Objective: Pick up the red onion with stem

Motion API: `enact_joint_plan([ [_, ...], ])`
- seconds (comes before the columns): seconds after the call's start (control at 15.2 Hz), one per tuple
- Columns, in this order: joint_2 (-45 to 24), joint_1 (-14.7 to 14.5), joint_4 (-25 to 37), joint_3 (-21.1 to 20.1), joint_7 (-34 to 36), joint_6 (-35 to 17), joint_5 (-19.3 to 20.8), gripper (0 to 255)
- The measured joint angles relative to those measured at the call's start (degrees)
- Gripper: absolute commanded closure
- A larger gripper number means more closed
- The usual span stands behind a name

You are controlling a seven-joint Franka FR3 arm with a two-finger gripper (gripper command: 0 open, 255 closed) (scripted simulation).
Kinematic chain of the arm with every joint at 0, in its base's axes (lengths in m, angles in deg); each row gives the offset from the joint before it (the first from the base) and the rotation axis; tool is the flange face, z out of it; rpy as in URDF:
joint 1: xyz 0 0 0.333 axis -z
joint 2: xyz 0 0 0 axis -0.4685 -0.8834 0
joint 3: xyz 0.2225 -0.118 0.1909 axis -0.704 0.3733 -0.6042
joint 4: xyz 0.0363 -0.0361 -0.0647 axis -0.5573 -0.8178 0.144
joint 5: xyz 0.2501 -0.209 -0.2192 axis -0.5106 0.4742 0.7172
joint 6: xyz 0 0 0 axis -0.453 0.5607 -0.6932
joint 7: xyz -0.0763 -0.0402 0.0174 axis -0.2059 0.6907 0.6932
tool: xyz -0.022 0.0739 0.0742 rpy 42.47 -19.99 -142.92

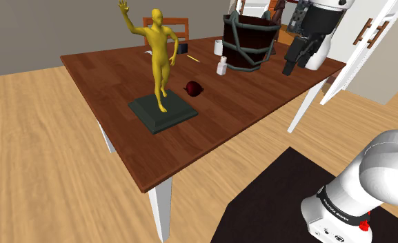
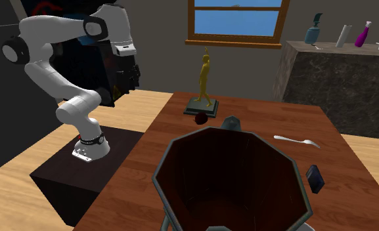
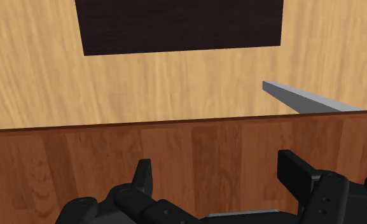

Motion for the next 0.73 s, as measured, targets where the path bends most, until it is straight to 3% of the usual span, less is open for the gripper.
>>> enact_joint_plan([
  [0.2,-1.7,-0.3,-0.4,0.2,-0.9,-2.6,-0.1,0],
  [0.73,-13.4,-2.6,-0.4,1.5,-6.9,-18.1,-1.2,0],
])
